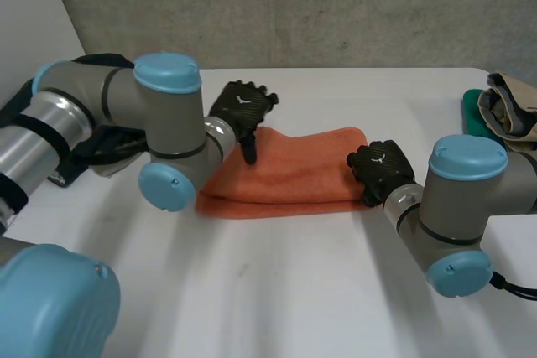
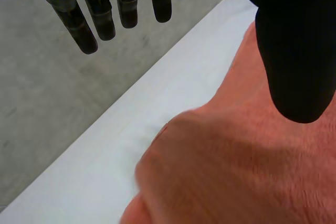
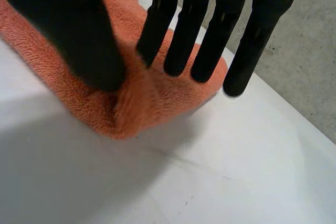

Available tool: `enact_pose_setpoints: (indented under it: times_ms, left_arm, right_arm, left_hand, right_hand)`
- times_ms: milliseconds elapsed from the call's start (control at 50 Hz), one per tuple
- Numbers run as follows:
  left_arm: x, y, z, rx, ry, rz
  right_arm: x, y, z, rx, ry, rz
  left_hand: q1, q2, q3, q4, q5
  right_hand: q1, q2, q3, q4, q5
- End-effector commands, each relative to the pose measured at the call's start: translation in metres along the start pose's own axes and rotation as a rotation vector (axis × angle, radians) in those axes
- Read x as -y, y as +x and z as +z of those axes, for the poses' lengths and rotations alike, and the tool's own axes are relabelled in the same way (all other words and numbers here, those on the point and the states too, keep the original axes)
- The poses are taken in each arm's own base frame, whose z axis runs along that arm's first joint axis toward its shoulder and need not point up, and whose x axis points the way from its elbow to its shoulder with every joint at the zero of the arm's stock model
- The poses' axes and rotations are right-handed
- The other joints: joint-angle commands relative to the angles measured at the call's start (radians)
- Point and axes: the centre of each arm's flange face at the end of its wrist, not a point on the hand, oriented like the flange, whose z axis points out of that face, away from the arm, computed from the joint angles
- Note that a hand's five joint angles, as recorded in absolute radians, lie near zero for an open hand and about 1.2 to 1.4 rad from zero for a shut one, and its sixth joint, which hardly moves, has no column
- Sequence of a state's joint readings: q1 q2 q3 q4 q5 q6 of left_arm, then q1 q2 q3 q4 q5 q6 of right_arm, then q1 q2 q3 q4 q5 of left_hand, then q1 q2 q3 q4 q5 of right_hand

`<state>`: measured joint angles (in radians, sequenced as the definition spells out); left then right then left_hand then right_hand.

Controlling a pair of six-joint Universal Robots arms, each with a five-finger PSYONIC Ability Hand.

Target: Fold the laundry.

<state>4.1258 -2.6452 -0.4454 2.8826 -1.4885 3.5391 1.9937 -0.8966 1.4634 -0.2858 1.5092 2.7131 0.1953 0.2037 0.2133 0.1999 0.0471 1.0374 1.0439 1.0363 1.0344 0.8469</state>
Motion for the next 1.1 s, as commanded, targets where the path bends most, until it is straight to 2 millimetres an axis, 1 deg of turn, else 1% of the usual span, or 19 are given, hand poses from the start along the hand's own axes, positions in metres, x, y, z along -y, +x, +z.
enact_pose_setpoints:
  times_ms: [20, 80, 160, 300, 380, 420, 500, 560, 580, 660, 760, 800, 820, 840, 880, 920, 980, 1020, 1100]
  left_arm:
    - [-0.02, -0.011, 0.016, 0.073, -0.045, 0.048]
    - [-0.034, -0.023, 0.016, 0.137, -0.143, 0.108]
    - [-0.036, -0.03, 0.005, 0.167, -0.243, 0.14]
    - [-0.016, -0.034, -0.018, 0.152, -0.303, 0.09]
    - [-0.006, -0.039, -0.035, 0.135, -0.319, 0.049]
    - [-0.001, -0.043, -0.04, 0.139, -0.299, 0.031]
    - [0.013, -0.052, -0.05, 0.162, -0.243, 0.011]
    - [0.019, -0.064, -0.06, 0.198, -0.222, -0.007]
    - [0.021, -0.069, -0.064, 0.209, -0.215, -0.016]
    - [0.023, -0.082, -0.074, 0.241, -0.204, -0.045]
    - [0.018, -0.086, -0.079, 0.244, -0.193, -0.08]
    - [0.016, -0.085, -0.079, 0.236, -0.188, -0.085]
    - [0.016, -0.084, -0.078, 0.226, -0.179, -0.088]
    - [0.017, -0.084, -0.077, 0.224, -0.173, -0.09]
    - [0.018, -0.083, -0.076, 0.222, -0.163, -0.091]
    - [0.022, -0.083, -0.072, 0.224, -0.134, -0.102]
    - [0.034, -0.082, -0.067, 0.226, -0.075, -0.127]
    - [0.042, -0.079, -0.065, 0.221, -0.042, -0.14]
    - [0.061, -0.061, -0.058, 0.169, 0.039, -0.157]
  right_arm:
    - [0.0, 0.0, 0.0, 0.001, 0.014, -0.002]
    - [-0.002, 0.007, -0.001, -0.01, 0.003, 0.003]
    - [-0.006, 0.025, -0.003, -0.044, -0.025, -0.023]
    - [-0.016, 0.066, -0.014, -0.146, -0.133, -0.233]
    - [0.001, 0.075, -0.008, -0.21, -0.048, -0.346]
    - [0.015, 0.066, -0.004, -0.216, 0.025, -0.381]
    - [0.049, 0.027, -0.004, -0.172, 0.236, -0.452]
    - [0.071, -0.02, -0.012, -0.051, 0.426, -0.489]
    - [0.077, -0.046, -0.017, 0.028, 0.51, -0.505]
    - [0.056, -0.104, -0.035, 0.266, 0.575, -0.535]
    - [0.034, -0.134, -0.045, 0.403, 0.599, -0.611]
    - [0.037, -0.13, -0.041, 0.376, 0.6, -0.635]
    - [0.042, -0.123, -0.038, 0.34, 0.589, -0.634]
    - [0.045, -0.119, -0.037, 0.327, 0.577, -0.617]
    - [0.051, -0.109, -0.034, 0.296, 0.556, -0.556]
    - [0.068, -0.084, -0.029, 0.247, 0.537, -0.405]
    - [0.097, -0.044, -0.027, 0.194, 0.529, -0.131]
    - [0.104, -0.027, -0.026, 0.189, 0.499, 0.011]
    - [0.1, 0.006, -0.014, 0.204, 0.367, 0.284]
  left_hand:
    - [-0.021, -0.029, -0.039, -0.025, -0.047]
    - [-0.021, -0.029, -0.039, -0.025, -0.047]
    - [-0.021, -0.029, -0.039, -0.025, -0.047]
    - [-0.021, -0.029, -0.039, -0.025, -0.047]
    - [-0.021, -0.029, -0.039, -0.025, -0.047]
    - [-0.021, -0.029, -0.039, -0.025, -0.047]
    - [-0.021, -0.029, -0.039, -0.025, -0.047]
    - [-0.021, -0.029, -0.039, -0.025, -0.047]
    - [-0.021, -0.029, -0.039, -0.025, -0.047]
    - [-0.021, -0.029, -0.039, -0.025, -0.047]
    - [-0.021, -0.029, -0.039, -0.025, -0.047]
    - [-0.021, -0.029, -0.039, -0.025, -0.047]
    - [-0.021, -0.029, -0.039, -0.025, -0.047]
    - [-0.021, -0.029, -0.039, -0.025, -0.047]
    - [-0.021, -0.029, -0.039, -0.025, -0.047]
    - [-0.021, -0.029, -0.039, -0.025, -0.047]
    - [-0.021, -0.029, -0.039, -0.025, -0.047]
    - [-0.021, -0.029, -0.039, -0.025, -0.047]
    - [-0.021, -0.029, -0.039, -0.025, -0.047]
  right_hand:
    - [0.359, 0.352, 0.36, 0.362, 0.375]
    - [0.359, 0.352, 0.36, 0.362, 0.375]
    - [0.359, 0.352, 0.36, 0.362, 0.375]
    - [0.359, 0.352, 0.36, 0.362, 0.375]
    - [0.359, 0.352, 0.36, 0.362, 0.375]
    - [0.359, 0.352, 0.36, 0.362, 0.375]
    - [0.359, 0.352, 0.36, 0.362, 0.375]
    - [0.359, 0.352, 0.36, 0.362, 0.375]
    - [0.359, 0.352, 0.36, 0.362, 0.375]
    - [0.359, 0.352, 0.36, 0.362, 0.375]
    - [0.359, 0.352, 0.36, 0.362, 0.375]
    - [0.359, 0.352, 0.36, 0.362, 0.375]
    - [-0.098, -0.104, -0.097, -0.095, -0.082]
    - [-0.352, -0.359, -0.351, -0.349, -0.336]
    - [-0.545, -0.552, -0.544, -0.542, -0.529]
    - [-0.863, -0.869, -0.862, -0.86, -0.847]
    - [-0.863, -0.869, -0.862, -0.86, -0.847]
    - [-0.863, -0.869, -0.862, -0.86, -0.847]
    - [-0.863, -0.869, -0.862, -0.86, -0.847]
